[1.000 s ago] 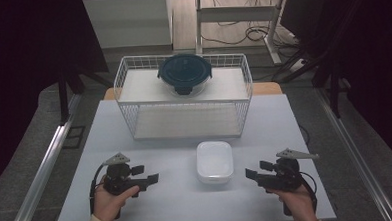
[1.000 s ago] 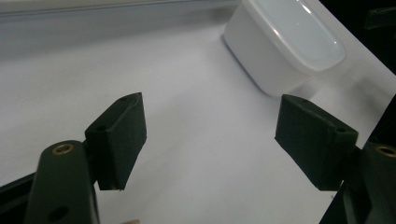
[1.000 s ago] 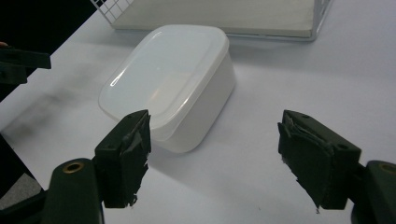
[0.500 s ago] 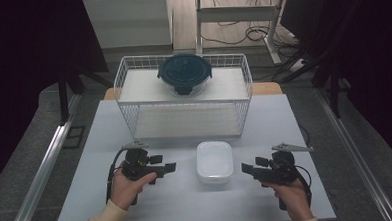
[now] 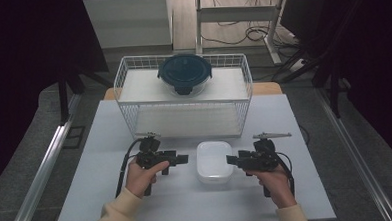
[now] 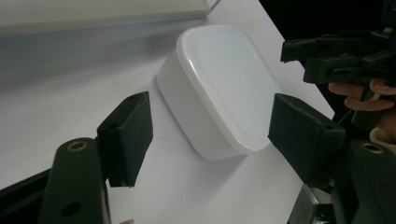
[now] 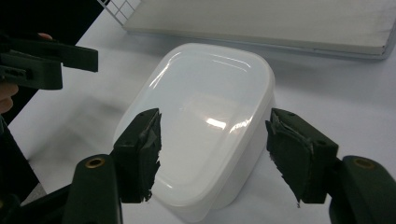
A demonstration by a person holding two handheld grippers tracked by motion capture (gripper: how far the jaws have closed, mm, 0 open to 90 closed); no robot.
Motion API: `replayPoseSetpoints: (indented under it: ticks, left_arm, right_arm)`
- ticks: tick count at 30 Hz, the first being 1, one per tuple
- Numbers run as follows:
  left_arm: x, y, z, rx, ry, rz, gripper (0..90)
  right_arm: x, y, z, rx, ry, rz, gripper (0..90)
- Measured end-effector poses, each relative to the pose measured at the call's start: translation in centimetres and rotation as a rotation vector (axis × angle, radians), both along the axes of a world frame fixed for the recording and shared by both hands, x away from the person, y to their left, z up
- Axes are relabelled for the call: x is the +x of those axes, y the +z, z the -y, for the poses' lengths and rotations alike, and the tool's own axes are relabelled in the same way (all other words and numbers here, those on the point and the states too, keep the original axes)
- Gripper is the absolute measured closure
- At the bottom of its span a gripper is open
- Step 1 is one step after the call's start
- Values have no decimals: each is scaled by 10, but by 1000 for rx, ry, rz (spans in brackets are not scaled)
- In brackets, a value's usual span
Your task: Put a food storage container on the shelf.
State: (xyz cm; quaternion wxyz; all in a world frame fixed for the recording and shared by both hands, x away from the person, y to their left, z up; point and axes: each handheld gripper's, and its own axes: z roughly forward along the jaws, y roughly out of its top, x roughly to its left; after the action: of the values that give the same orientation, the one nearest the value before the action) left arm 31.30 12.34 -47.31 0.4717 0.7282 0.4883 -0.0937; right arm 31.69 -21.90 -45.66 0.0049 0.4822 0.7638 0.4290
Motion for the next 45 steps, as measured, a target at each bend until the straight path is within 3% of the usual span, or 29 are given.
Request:
replayPoseSetpoints:
  ticks: [2,7,13,25,34,45]
  left_arm:
    - [4,-4,5,-6,-9,-20,303]
    - [14,-15,19,-67,-21,-95,358]
    - [20,-21,28,-76,-42,-123,396]
    - [31,-36,34,-158,-50,-204,492]
    - [31,-43,29,-179,-25,-225,674]
    - [24,-35,29,-161,-34,-197,714]
  right_arm:
    - [3,-2,1,8,-1,-8,374]
    - [10,-11,2,18,-3,-40,400]
    - [15,-17,4,39,-11,-68,437]
    - [19,-28,4,73,-13,-117,499]
    - [20,-31,7,116,-26,-167,629]
    - [14,-26,12,146,-17,-186,699]
